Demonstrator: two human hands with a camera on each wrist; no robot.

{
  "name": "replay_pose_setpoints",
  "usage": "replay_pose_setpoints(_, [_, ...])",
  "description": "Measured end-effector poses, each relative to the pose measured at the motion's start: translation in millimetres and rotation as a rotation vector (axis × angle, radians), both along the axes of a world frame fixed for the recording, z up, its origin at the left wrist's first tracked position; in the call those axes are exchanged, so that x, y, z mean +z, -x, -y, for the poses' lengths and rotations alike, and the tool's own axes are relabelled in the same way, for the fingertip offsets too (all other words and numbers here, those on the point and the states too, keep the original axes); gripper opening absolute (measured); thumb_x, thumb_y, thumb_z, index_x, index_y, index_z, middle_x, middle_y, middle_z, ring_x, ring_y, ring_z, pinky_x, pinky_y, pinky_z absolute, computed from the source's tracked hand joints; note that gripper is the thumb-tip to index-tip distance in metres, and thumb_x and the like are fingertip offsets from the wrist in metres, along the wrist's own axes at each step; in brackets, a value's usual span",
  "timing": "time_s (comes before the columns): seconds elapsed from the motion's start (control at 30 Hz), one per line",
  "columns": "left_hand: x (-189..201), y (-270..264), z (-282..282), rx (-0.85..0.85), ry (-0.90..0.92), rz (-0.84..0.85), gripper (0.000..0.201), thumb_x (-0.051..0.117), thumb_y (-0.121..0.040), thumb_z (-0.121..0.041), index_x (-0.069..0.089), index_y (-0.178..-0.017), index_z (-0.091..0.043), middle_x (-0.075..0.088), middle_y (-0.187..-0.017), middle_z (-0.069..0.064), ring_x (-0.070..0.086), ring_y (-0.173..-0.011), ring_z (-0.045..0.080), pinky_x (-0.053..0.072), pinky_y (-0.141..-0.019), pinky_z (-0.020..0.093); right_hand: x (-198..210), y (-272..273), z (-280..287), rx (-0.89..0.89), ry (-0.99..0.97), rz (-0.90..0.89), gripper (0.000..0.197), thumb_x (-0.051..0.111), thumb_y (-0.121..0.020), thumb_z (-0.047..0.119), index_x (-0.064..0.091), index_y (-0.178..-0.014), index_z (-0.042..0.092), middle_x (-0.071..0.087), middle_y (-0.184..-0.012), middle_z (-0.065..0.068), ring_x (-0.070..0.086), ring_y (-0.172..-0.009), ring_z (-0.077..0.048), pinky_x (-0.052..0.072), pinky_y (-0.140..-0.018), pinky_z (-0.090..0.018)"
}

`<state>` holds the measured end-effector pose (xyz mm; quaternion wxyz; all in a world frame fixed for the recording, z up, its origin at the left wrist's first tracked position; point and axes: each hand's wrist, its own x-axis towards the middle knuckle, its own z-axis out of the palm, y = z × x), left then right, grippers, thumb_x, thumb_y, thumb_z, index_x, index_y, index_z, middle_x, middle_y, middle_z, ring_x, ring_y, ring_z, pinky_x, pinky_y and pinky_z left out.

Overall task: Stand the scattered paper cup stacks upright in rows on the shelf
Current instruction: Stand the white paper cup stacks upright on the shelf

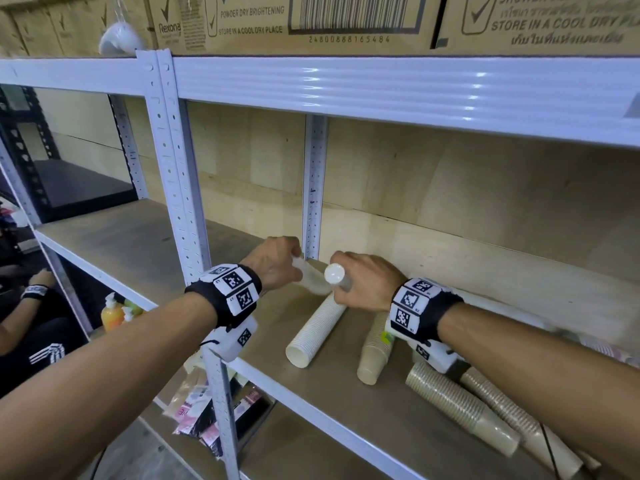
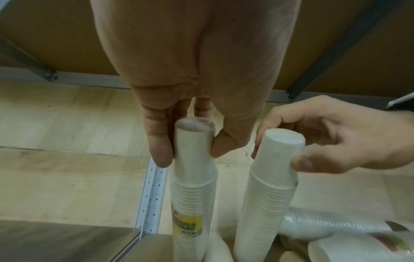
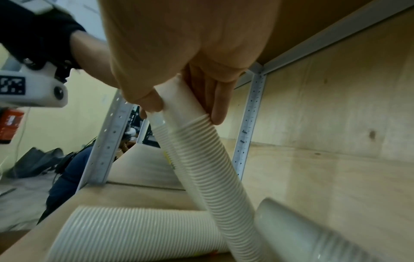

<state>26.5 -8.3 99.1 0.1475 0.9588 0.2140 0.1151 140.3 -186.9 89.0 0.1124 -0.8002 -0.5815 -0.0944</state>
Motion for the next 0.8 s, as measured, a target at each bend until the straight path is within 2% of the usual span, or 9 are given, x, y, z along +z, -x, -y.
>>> replay_pose_setpoints(0.1, [12.9,-12.0,1.5,-0.01,0.014,0.069,0.04,0.07,-0.081,-0.017,0.061,-0.119,-0.012,0.066,-0.107,0.007,0.059,-0.088,0.022,0.046,-0.067,0.026,16.4,-8.7,1.5,-0.083,-0.089,-0.062,0.032,0.06,-0.079,0.034,0.051,-0.104,0.016,0.062,-0.088,0.0,0.06,-0.077,-0.024,0.051,-0.065,-0.035])
replay_pose_setpoints(0.27, [24.9,-30.5,2.9,-0.029,0.07,0.173,0.041,0.069,-0.081,-0.017,0.06,-0.122,-0.017,0.065,-0.117,0.011,0.055,-0.091,0.021,0.044,-0.072,0.026,31.1,-20.3,3.8,-0.196,-0.25,-0.172,0.032,0.063,-0.077,0.037,0.055,-0.102,0.018,0.064,-0.087,0.002,0.061,-0.078,-0.021,0.053,-0.066,-0.034])
replay_pose_setpoints(0.43, [35.8,-47.7,1.9,-0.056,0.117,0.25,0.042,0.069,-0.083,-0.017,0.06,-0.123,-0.02,0.063,-0.125,0.01,0.059,-0.109,0.025,0.047,-0.08,0.027,42.9,-31.3,1.8,-0.229,-0.316,-0.224,0.034,0.066,-0.078,0.037,0.056,-0.104,0.018,0.064,-0.09,0.004,0.062,-0.08,-0.018,0.054,-0.068,-0.032])
replay_pose_setpoints(0.6, [46.4,-63.4,-5.5,-0.066,0.181,0.277,0.041,0.068,-0.085,-0.015,0.06,-0.125,-0.02,0.061,-0.129,0.005,0.059,-0.106,0.022,0.053,-0.081,0.03,62.6,-45.1,-3.2,-0.257,-0.38,-0.254,0.038,0.065,-0.078,0.039,0.057,-0.109,0.018,0.066,-0.095,0.002,0.063,-0.082,-0.017,0.056,-0.073,-0.034])
replay_pose_setpoints(0.7, [52.9,-70.8,-10.7,-0.068,0.177,0.287,0.043,0.068,-0.086,-0.015,0.06,-0.129,-0.018,0.061,-0.132,0.004,0.058,-0.114,0.022,0.05,-0.089,0.029,75.5,-51.4,-8.0,-0.262,-0.406,-0.262,0.04,0.065,-0.078,0.039,0.057,-0.112,0.019,0.064,-0.098,0.004,0.062,-0.085,-0.017,0.054,-0.073,-0.031])
replay_pose_setpoints(0.8, [61.1,-77.9,-17.8,-0.076,0.171,0.29,0.044,0.067,-0.087,-0.016,0.059,-0.13,-0.017,0.06,-0.134,0.003,0.056,-0.118,0.02,0.047,-0.088,0.025,86.5,-55.0,-15.6,-0.25,-0.43,-0.27,0.041,0.065,-0.081,0.038,0.057,-0.116,0.018,0.063,-0.1,0.006,0.062,-0.086,-0.014,0.052,-0.073,-0.029])
